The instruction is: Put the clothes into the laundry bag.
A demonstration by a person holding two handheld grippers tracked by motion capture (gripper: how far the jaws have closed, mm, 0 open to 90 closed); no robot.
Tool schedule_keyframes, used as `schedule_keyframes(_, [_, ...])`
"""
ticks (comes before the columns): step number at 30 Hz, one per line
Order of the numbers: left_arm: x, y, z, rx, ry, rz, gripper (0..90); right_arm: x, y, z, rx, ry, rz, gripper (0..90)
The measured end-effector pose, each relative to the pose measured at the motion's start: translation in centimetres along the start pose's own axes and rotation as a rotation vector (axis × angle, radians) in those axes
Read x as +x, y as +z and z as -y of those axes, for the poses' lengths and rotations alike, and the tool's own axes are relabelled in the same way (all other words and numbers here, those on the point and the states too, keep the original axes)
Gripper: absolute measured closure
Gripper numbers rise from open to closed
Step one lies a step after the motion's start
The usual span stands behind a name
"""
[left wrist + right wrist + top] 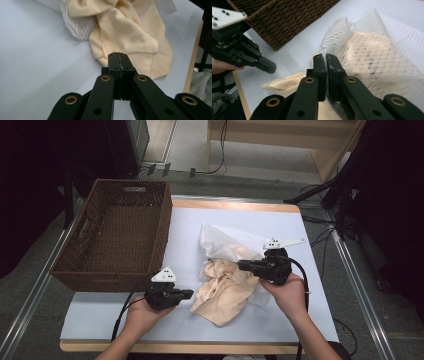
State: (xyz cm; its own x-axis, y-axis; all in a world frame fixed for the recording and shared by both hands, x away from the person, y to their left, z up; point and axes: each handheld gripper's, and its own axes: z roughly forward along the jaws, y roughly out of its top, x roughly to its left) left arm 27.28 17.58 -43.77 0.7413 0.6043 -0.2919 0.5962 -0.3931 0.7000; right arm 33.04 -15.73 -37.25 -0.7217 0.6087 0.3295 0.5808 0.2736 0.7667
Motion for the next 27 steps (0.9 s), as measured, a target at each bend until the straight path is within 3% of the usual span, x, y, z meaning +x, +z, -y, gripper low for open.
schedule_keyframes(4, [-0.1,0.0,1.1,0.023,0.006,-0.015,90.0,-0.2,0.0,-0.3,-0.002,-0.001,-0.008,88.0])
schedule_keyframes(7, [-0.2,-0.1,2.0,0.018,-0.023,-0.012,90.0,-0.3,0.3,-0.6,-0.005,-0.005,-0.013,88.0])
schedule_keyframes(10, [-0.3,0.3,3.0,0.048,-0.032,-0.018,90.0,-0.2,0.6,-0.9,-0.004,-0.010,-0.022,88.0])
schedule_keyframes(14, [-0.7,1.4,3.8,0.067,-0.014,-0.011,90.0,-0.1,1.0,-1.2,0.001,-0.024,-0.028,88.0])
schedule_keyframes(18, [-1.2,2.2,3.4,0.060,-0.009,0.002,90.0,0.0,1.2,-1.3,0.005,-0.024,-0.029,88.0])
schedule_keyframes(23, [-2.1,3.7,2.2,0.076,0.051,-0.001,90.0,0.0,1.1,-1.2,0.001,-0.023,-0.024,88.0])
schedule_keyframes(27, [-2.6,5.0,1.2,0.064,0.062,0.015,90.0,0.1,0.9,-0.9,0.005,-0.018,-0.018,88.0])
